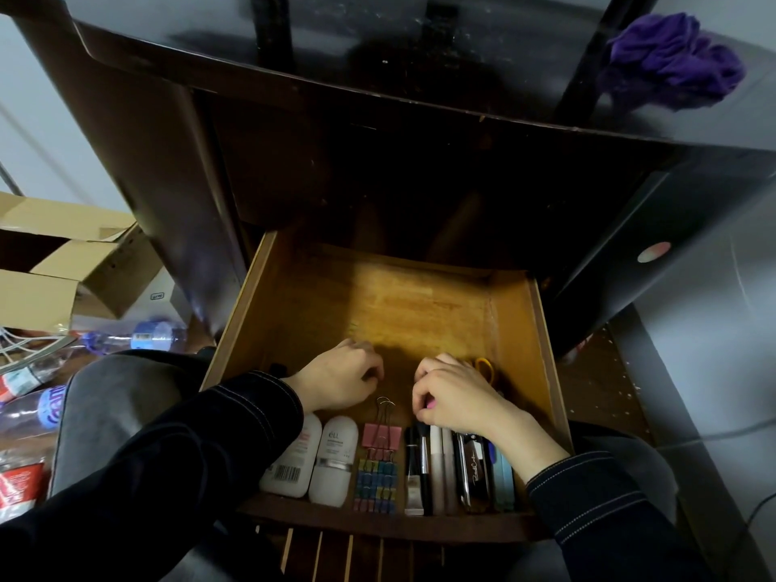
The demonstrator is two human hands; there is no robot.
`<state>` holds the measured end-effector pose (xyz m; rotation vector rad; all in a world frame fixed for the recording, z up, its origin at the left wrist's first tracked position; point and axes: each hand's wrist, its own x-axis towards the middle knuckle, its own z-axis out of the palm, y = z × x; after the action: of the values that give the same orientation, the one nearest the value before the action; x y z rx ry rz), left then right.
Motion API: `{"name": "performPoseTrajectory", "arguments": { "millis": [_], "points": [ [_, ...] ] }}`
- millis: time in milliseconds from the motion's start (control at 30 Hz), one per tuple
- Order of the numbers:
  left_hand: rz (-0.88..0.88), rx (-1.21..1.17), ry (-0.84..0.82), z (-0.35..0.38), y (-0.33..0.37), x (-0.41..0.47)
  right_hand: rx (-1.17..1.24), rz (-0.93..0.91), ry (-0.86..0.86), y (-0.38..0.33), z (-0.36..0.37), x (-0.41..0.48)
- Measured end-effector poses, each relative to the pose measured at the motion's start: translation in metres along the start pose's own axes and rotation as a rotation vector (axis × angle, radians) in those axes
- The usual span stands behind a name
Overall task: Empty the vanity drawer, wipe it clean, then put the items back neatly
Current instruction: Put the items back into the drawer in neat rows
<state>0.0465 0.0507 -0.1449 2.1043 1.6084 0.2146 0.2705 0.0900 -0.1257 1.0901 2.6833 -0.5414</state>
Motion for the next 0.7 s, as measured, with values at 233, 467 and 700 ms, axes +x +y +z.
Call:
{"name": "performPoseTrajectory", "arguments": {
  "millis": [233,467,700],
  "points": [
    [-0.003,-0.002,0.002,0.001,0.000,0.002,-0.008,-0.055,0.015,-0.011,-0.004,-0.003],
    [-0.013,0.001,-0.019,0.000,-0.001,0.001,-0.116,-0.101,-0.047,-0.018,-0.004,-0.005],
    [-0.021,0.000,-0.008,-0.011,0.007,-0.008,-0.032,-0.060,0.020,-0.015,-0.010,-0.012]
  ]
}}
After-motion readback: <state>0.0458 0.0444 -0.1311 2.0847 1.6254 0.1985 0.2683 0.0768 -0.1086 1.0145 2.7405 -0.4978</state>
